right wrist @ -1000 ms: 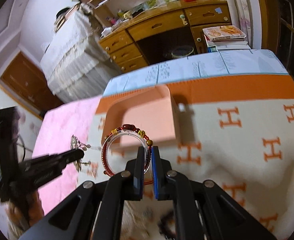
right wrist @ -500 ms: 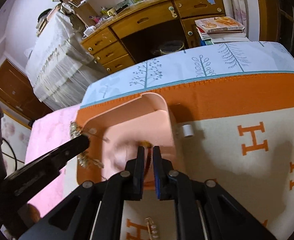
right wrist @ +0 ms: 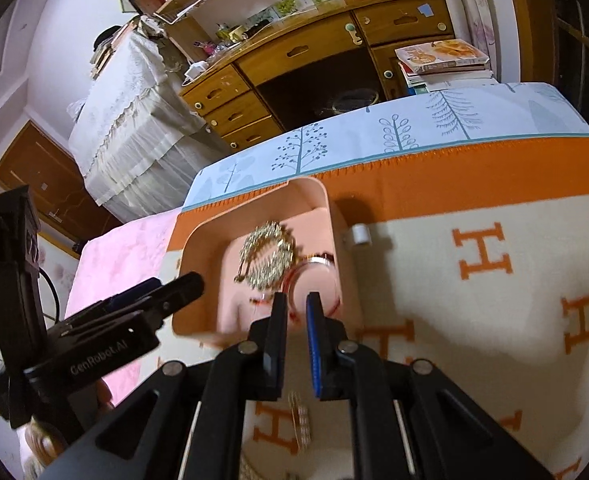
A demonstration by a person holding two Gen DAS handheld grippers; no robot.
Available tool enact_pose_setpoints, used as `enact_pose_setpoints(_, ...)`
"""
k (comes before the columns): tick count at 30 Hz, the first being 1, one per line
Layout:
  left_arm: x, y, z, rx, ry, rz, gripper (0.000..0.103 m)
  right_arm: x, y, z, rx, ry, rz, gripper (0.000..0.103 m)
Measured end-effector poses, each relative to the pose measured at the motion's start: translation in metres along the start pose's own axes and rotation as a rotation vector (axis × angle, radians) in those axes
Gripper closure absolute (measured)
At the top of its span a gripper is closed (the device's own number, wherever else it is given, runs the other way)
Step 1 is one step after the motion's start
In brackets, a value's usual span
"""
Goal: Organize jewelry
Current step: 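Carry both pieces into the pink box and open both tools, then withdraw both tools from the box back toward the jewelry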
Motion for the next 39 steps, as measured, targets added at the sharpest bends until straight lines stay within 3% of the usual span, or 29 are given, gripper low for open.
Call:
enact_pose_setpoints(11, 0.062, 0.082, 0.011, -0.043, -0.057, -0.095, 0.024, 0.064, 0.061, 0.011, 0.046, 0.118, -0.020, 0.093)
enact_pose_setpoints(16, 0.095, 0.110, 0.005, 0.019, -0.118, -0.112, 0.022, 0.090, 0.088, 0.014, 0.058, 0.173, -0.024, 0.093)
enact_pose_setpoints(19, 0.116, 0.117, 0.001, 0.086, -0.144, -0.063, 0.023, 0.105, 0.097, 0.015, 0.075, 0.201, -0.012, 0.093)
enact_pose_setpoints(23, 0.139, 0.122, -0.003, 0.105, -0.174, -0.005, 0.023, 0.120, 0.103, 0.012, 0.088, 0.221, 0.017, 0.092)
enact_pose_setpoints(25, 0.150, 0.125, -0.004, 0.082, -0.198, -0.001, 0.022, 0.127, 0.105, 0.009, 0.097, 0.226, 0.026, 0.087)
enact_pose_setpoints(27, 0.160, 0.125, -0.005, 0.057, -0.221, 0.002, 0.022, 0.133, 0.108, 0.006, 0.105, 0.231, 0.026, 0.070)
enact_pose_setpoints(31, 0.180, 0.112, -0.004, 0.044, -0.227, 0.059, 0.021, 0.144, 0.108, 0.001, 0.115, 0.249, 0.029, 0.068)
enact_pose_setpoints(36, 0.194, 0.082, 0.004, 0.108, -0.114, 0.153, 0.021, 0.151, 0.097, -0.003, 0.108, 0.252, 0.061, 0.068)
enact_pose_setpoints(39, 0.195, 0.066, 0.007, 0.128, -0.040, 0.199, 0.029, 0.151, 0.090, -0.002, 0.105, 0.252, 0.076, 0.068)
Point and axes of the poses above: each gripper's, at about its wrist camera, not at the fingertips, and y roughly against the way its jaws point, z to its left, x to its underside, the point moved 2 cm from there along -y, roughly the way its jaws point, and after that the axes turned 6 degrees about z, right-handed, at the moved point
